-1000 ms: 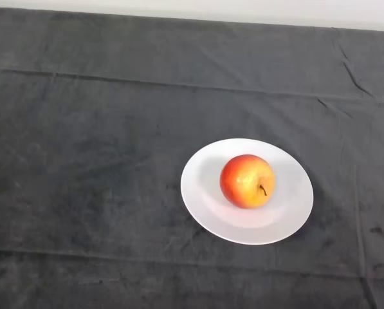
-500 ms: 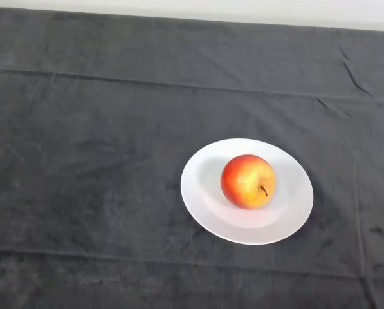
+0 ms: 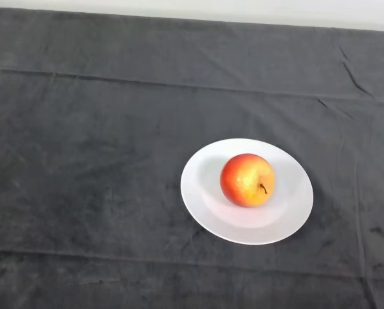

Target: Move the apple to the plate

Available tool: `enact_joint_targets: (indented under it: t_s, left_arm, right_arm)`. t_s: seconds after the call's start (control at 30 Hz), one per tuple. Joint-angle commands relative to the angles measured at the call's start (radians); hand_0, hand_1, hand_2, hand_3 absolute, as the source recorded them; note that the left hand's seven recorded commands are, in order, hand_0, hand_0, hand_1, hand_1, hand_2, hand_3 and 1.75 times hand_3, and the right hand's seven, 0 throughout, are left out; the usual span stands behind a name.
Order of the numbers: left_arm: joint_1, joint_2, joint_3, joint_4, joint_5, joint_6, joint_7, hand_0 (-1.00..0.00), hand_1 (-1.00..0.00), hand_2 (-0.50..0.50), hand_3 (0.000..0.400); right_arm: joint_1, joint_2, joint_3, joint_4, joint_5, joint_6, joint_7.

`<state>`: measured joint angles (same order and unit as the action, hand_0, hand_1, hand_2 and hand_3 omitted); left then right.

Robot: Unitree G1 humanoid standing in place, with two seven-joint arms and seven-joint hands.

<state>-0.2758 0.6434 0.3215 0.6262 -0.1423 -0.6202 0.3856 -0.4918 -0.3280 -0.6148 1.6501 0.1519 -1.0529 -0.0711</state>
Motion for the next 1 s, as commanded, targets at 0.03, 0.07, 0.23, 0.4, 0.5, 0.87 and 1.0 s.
enact_joint_targets:
  t_s: [0.03, 0.07, 0.23, 0.4, 0.5, 0.87, 1.0]
  left_arm:
    - [0.019, 0.008, 0.021, -0.029, 0.022, 0.008, -0.011, 0.0, 0.0, 0.0, 0.0]
    - [0.019, 0.006, 0.022, -0.03, 0.023, 0.009, -0.012, 0.0, 0.0, 0.0, 0.0]
    - [0.017, -0.003, 0.026, -0.031, 0.032, 0.008, -0.017, 0.0, 0.0, 0.0, 0.0]
    - [0.016, -0.007, 0.033, -0.034, 0.035, 0.011, -0.026, 0.0, 0.0, 0.0, 0.0]
    - [0.015, -0.01, 0.037, -0.033, 0.037, 0.011, -0.031, 0.0, 0.0, 0.0, 0.0]
    - [0.011, -0.018, 0.052, -0.029, 0.044, 0.009, -0.046, 0.0, 0.0, 0.0, 0.0]
    - [0.01, -0.02, 0.057, -0.03, 0.046, 0.011, -0.051, 0.0, 0.0, 0.0, 0.0]
  right_arm:
    - [0.101, 0.085, -0.0136, 0.101, 0.018, 0.095, -0.0051]
    - [0.101, 0.085, -0.0136, 0.101, 0.018, 0.095, -0.0051]
    - [0.102, 0.085, -0.0136, 0.101, 0.018, 0.095, -0.0051]
    - [0.102, 0.085, -0.0135, 0.101, 0.018, 0.095, -0.0051]
    - [0.102, 0.085, -0.0135, 0.101, 0.018, 0.096, -0.0051]
    - [0.102, 0.085, -0.0134, 0.1, 0.0181, 0.096, -0.0052]
    - [0.102, 0.085, -0.0133, 0.1, 0.0181, 0.096, -0.0052]
